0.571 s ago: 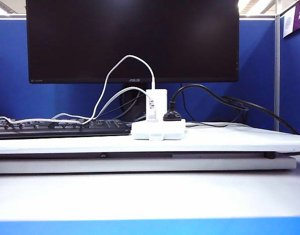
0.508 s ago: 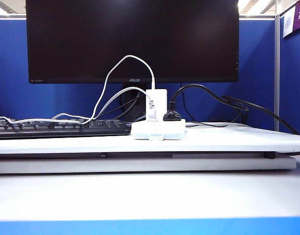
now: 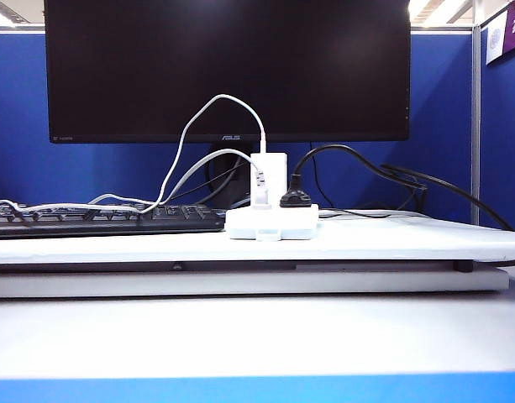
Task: Unplug the white charger from the socket, then place it next to the socket.
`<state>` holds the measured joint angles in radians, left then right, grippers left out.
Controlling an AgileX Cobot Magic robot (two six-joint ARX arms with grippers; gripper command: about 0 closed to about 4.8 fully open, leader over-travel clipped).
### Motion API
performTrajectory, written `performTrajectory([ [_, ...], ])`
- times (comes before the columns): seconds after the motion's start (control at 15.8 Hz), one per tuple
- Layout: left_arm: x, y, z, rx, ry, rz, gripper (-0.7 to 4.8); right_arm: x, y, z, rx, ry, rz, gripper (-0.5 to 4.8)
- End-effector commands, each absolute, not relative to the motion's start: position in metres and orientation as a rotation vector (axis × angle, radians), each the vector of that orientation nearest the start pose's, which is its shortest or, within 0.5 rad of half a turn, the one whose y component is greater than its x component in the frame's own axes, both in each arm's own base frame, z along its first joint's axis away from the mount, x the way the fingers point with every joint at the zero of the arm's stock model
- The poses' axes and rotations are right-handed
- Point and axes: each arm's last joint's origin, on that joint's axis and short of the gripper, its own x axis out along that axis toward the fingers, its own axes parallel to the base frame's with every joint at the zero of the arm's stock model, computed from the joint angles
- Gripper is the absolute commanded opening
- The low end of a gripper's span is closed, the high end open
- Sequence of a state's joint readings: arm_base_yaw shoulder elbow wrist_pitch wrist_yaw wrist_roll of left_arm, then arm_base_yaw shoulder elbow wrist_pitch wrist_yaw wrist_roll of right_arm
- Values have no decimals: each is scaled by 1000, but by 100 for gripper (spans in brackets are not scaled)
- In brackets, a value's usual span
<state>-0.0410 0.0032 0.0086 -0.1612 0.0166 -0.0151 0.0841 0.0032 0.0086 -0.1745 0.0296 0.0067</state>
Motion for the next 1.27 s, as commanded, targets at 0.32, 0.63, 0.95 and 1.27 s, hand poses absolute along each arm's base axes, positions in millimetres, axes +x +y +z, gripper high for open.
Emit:
performTrajectory([
  [0.32,94,-4,170,-32,54,-38,-5,90,6,185,226,37,27,-2],
  [0.63,86,-1,227,-94,-101,46,-5,76,5,258,232,-112,51,-2],
  [0.95,105,-3,295,-69,-166,-2,-5,91,8,330,185,-186,114,-2],
  [1.27,188,-20,372,-21,1,-471,-5,159,20,410,61,-140,328,-2],
])
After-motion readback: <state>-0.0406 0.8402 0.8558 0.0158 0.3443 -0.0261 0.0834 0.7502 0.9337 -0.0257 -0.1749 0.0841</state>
